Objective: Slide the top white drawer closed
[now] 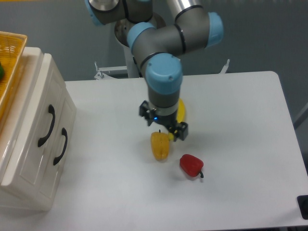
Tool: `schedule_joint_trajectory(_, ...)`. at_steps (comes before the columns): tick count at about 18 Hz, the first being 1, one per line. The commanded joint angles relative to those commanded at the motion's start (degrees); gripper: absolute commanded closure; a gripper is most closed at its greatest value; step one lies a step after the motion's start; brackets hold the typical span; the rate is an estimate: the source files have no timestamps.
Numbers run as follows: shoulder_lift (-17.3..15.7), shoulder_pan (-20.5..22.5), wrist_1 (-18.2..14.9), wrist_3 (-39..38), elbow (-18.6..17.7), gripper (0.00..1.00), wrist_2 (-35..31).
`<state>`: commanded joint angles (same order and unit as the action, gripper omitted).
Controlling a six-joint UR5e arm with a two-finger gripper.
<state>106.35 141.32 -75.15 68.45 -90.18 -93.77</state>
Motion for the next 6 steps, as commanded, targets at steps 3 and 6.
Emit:
schedule_joint_trajectory(3,0.0,2.7,-0.1,2.0,-0.2,0.00,-0.1)
schedule_joint_trajectory(6,-0.1,4.4,-0.1,3.8,-0.2,0.00,0.3)
